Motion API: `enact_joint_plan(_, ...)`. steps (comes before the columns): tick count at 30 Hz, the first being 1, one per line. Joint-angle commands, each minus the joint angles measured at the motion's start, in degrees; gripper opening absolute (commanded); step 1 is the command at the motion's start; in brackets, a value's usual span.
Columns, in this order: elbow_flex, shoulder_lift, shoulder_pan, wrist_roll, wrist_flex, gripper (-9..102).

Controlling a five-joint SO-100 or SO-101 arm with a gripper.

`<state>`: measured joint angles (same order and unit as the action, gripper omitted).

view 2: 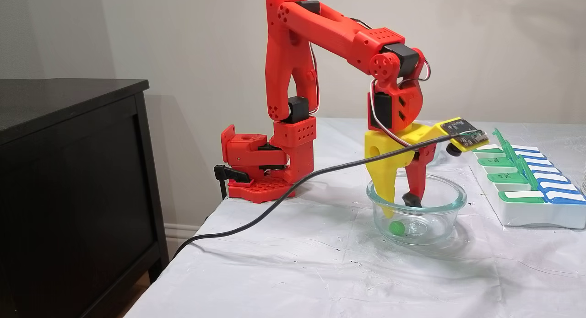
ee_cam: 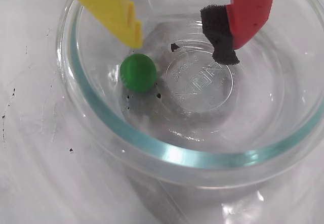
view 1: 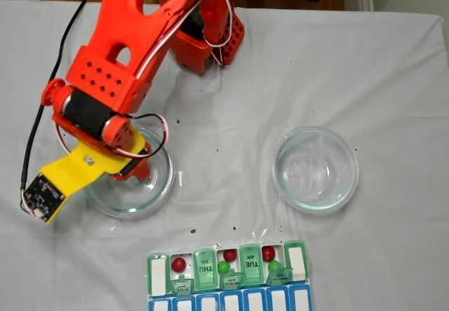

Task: Sort medicines into box.

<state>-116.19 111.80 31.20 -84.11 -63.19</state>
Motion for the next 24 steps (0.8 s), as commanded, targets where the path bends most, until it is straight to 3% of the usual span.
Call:
enact_joint_plan(1,6.2,1.8,1.9,-3.1,-1.8,26)
enact_joint_plan(7,8.4,3.6,4.7,-7.0,-5.4,27)
enact_joint_plan(17,6.1,0.7,4.9,-6.6,0.8,28)
enact_joint_plan(24,6.3,-0.7,5.4,-8.6,-1.8,27)
